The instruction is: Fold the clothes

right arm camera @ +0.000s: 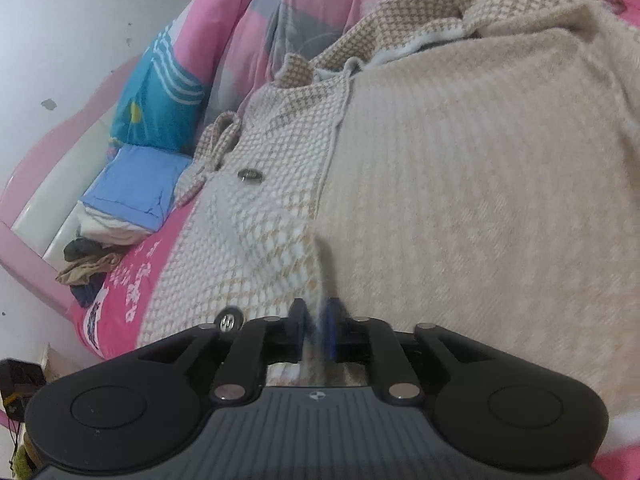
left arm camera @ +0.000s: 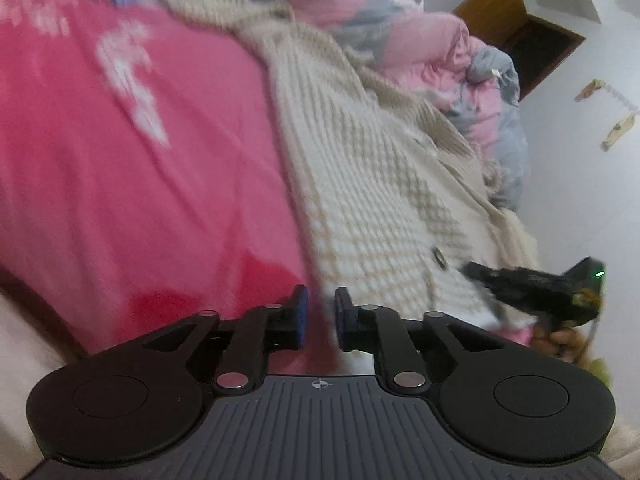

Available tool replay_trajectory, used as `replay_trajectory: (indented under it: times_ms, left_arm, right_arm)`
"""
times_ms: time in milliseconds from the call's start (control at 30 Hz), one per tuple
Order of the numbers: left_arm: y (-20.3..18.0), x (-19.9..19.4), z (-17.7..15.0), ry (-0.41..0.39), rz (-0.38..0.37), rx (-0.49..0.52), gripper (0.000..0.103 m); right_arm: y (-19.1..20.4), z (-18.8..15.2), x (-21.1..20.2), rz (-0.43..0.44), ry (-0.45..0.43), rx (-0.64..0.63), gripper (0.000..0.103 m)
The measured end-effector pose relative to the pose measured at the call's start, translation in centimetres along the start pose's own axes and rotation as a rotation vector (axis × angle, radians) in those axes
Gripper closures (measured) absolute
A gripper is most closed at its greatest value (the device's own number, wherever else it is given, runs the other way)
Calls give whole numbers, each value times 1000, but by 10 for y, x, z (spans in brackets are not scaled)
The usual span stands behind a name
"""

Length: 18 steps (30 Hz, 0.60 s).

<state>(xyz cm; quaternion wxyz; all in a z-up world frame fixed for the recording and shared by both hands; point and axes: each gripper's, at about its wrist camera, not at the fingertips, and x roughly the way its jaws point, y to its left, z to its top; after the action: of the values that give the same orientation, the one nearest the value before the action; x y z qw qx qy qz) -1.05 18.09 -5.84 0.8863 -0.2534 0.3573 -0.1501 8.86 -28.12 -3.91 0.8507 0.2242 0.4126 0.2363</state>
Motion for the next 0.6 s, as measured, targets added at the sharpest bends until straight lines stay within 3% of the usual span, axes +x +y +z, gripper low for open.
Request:
replay_trajectory:
  times_ms: [100,233,333,467,533,567,600]
  left_arm:
    - [-7,-3,13,-53,11,74,89]
    - [-29,15,34,-88,-14,207,89]
    - [-51,50,42,-80,-48,332,89]
    - [-70,91,39,-38,-56,455,89]
    - [-70,102,33,-5,-22,485,89]
    - [-68,106,30,8,-13,490,89]
    - [-64,106,28,8,-20,487,89]
  right_arm:
    - [-1,21,-13,-1,-52,27,64]
    - [5,66,1,27,-47,48,60]
    - [10,100,40,36,25,74,59]
    - [14,129,104,-26,115,68,59]
    - [16,130,124,-35,149,30,64]
    - [18,128,128,-30,153,11,74]
    - [19,126,131,-26,157,-8,91]
